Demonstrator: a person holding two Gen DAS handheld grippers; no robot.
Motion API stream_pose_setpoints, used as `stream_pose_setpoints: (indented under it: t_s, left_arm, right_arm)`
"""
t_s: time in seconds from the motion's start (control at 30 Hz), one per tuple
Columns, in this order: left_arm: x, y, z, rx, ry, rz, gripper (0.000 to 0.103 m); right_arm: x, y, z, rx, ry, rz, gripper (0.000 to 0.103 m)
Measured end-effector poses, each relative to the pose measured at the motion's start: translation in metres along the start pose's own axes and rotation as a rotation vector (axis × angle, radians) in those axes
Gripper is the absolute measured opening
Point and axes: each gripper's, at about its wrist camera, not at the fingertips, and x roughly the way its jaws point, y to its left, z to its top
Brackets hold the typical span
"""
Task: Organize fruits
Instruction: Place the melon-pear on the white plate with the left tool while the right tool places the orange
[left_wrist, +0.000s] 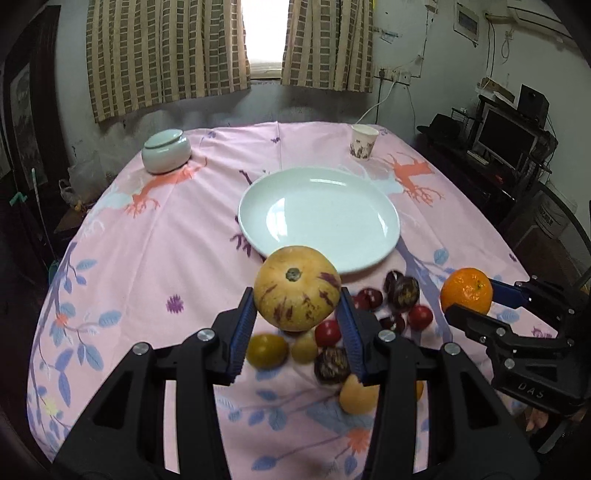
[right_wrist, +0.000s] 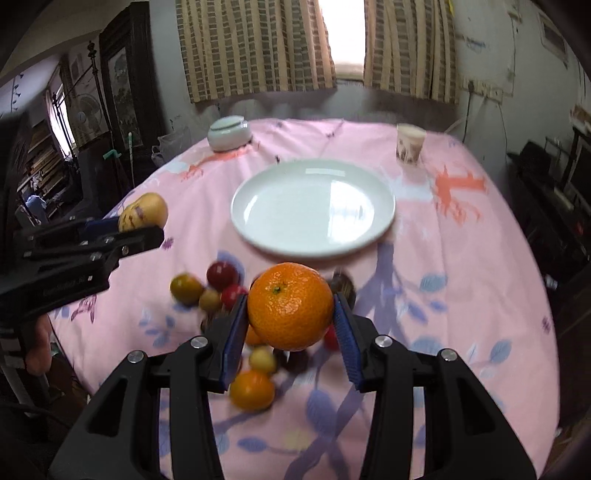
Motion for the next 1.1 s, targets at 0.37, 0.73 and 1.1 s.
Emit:
stream_pose_setpoints:
  t_s: [0.37,0.73,1.1]
  left_arm:
    - [0.147,0.011,0.131,-0.045,0.118,0.074,0.045]
    - [0.263,0.019,0.144,-0.064,0.266,0.037,0.045]
    - [0.251,0.024,0.159,-0.037,0.188,0.055,0.082]
  right_arm:
    - [0.136,-0.050,0.121,-0.044,0.084,-0.018,0.046]
    - [0.253,-0.064,0.153,-0.105,0.247,-0.010,0.046]
    - [0.234,-0.070,0.163,-0.135,0.132,-0.122,0.071]
